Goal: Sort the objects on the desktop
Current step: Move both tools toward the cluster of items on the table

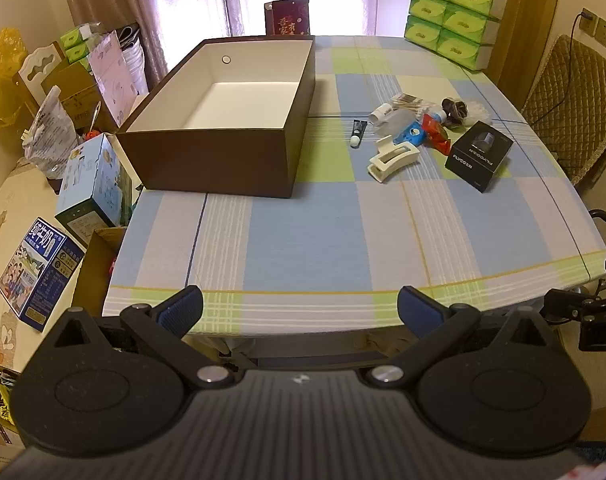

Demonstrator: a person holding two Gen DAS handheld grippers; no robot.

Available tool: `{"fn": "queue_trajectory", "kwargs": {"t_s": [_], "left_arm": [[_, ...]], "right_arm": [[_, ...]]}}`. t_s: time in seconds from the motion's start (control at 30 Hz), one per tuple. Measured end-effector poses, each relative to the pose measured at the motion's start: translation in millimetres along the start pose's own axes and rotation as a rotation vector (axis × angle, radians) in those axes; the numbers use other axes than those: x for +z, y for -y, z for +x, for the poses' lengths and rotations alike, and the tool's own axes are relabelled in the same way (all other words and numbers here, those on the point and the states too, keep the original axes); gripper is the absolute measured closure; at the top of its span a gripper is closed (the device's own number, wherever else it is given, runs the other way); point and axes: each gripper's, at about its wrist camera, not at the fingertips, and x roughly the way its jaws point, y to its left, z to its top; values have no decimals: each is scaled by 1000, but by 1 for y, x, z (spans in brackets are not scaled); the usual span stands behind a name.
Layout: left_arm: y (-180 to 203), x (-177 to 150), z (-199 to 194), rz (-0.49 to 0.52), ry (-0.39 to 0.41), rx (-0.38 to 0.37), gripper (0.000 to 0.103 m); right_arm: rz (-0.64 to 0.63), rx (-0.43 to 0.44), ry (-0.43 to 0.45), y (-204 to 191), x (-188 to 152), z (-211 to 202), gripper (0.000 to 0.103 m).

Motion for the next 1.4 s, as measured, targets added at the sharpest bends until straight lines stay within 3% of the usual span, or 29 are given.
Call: {"fn": "queue_trajectory", "kwargs": {"t_s": [0.77, 1.4], "left_arm": [[-6, 0, 9, -19, -26, -17, 1], [12, 16, 31, -27, -29, -48, 1]], "right_arm": [[3, 8, -17, -5, 4, 10, 2], [6, 98, -14, 15, 23, 27, 2]]}}
